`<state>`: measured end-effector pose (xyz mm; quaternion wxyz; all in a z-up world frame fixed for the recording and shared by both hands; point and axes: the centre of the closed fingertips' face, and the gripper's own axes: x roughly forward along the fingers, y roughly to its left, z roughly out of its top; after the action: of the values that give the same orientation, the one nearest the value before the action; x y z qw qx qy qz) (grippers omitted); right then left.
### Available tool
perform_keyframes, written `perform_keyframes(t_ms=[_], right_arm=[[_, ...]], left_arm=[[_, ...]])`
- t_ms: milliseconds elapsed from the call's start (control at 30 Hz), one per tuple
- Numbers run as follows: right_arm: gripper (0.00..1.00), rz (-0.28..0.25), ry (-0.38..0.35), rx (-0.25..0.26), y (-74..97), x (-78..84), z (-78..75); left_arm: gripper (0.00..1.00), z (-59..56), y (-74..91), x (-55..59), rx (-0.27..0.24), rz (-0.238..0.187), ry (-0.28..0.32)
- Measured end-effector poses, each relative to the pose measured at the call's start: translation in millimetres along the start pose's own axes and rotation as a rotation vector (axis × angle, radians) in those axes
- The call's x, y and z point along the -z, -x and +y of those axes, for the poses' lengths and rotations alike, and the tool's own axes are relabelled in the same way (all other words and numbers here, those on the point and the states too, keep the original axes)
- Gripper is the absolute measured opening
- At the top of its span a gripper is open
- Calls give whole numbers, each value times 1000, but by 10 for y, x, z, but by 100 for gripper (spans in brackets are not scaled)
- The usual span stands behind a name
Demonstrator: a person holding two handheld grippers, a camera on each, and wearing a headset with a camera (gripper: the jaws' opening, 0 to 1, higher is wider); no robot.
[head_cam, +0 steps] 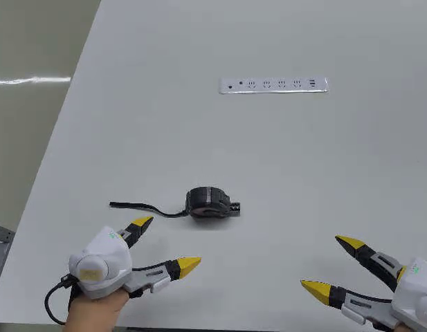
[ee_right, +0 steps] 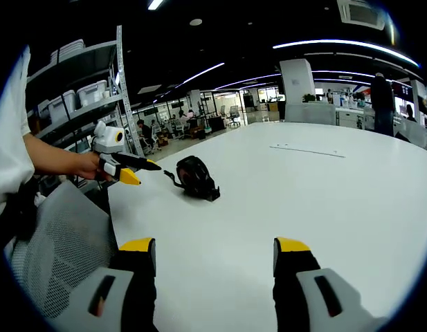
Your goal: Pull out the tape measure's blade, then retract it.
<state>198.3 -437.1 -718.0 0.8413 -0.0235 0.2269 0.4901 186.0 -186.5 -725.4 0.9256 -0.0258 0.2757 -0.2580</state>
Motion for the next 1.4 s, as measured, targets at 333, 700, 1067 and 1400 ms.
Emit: perform_keyframes(t_ms=[333,700,1067,1400], right_arm=[[70,12,-4,-22,-72,31,-55],[69,26,10,-43,-150,17,-113],[69,29,17,-75,-238,-18,-163],[68,42,17,-107,-332,3,-198]], left_arm=[[83,-9,-156,-28,32,18,-37],[83,4,-367,-111,88,44,-120],[76,71,-542,-102,135,82,-192],[71,148,-627,-109,190,88,-221]])
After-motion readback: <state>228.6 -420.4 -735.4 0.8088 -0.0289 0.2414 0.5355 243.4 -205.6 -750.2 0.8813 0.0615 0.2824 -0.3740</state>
